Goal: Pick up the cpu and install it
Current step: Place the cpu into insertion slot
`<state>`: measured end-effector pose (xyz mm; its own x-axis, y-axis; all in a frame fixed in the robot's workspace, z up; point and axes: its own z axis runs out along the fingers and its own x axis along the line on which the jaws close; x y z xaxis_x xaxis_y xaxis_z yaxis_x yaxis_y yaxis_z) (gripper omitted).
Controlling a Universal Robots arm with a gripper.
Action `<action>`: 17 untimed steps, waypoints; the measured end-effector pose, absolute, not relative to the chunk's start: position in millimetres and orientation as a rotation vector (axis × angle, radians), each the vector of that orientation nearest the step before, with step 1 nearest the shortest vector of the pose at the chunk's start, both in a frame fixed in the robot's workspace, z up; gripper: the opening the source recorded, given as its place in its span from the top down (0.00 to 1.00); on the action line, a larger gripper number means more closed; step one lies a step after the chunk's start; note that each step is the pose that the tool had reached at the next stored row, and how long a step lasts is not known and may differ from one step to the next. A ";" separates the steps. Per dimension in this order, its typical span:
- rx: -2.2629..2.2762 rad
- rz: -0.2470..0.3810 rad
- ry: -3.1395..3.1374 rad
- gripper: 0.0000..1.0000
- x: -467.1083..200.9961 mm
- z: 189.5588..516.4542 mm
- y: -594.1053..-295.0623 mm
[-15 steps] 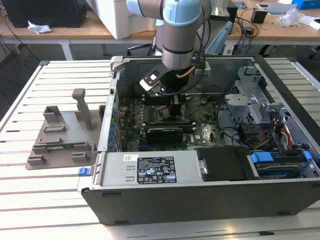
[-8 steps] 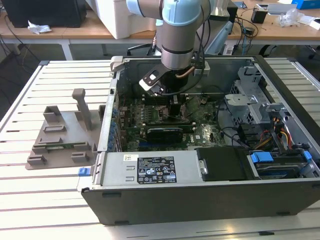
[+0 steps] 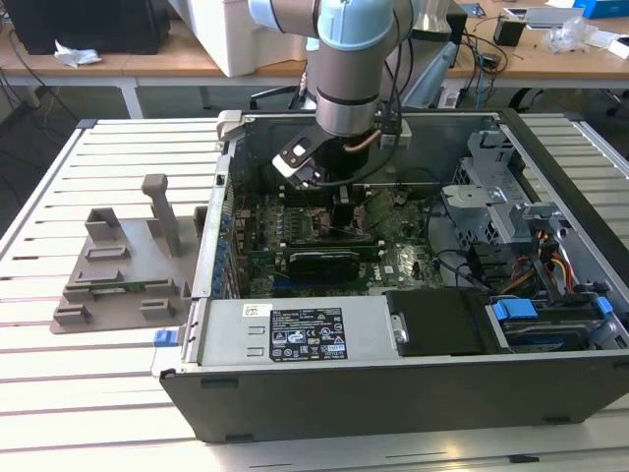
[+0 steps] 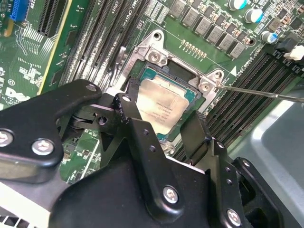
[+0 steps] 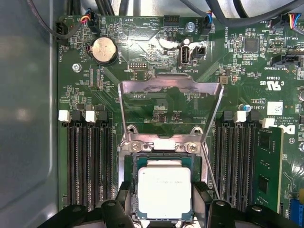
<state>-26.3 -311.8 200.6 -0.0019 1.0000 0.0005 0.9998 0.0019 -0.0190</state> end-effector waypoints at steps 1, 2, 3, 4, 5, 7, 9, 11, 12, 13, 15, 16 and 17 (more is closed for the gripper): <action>-2.210 0.021 -2.214 0.38 -26.4 200.6 -311.5; -2.209 0.021 -2.214 0.38 -26.4 200.6 -311.4; -2.210 0.020 -2.214 0.38 -26.5 200.6 -311.2; -2.210 0.020 -2.214 0.38 -26.6 200.6 -311.1; -2.209 0.020 -2.214 0.38 -26.6 200.6 -311.1; -2.209 0.020 -2.214 0.38 -26.6 200.6 -311.1; -2.210 0.021 -2.214 0.38 -26.6 202.5 -311.0; -2.210 0.021 -2.214 0.38 -26.7 209.4 -311.1; -2.210 0.021 -2.214 0.38 -26.7 212.0 -311.1; -2.210 0.021 -2.214 0.38 -26.6 213.0 -311.1; -2.210 0.021 -2.214 0.46 -26.6 214.4 -311.1; -2.210 0.020 -2.214 0.52 -26.6 214.4 -311.0; -2.210 0.021 -2.214 0.58 -26.6 214.6 -311.1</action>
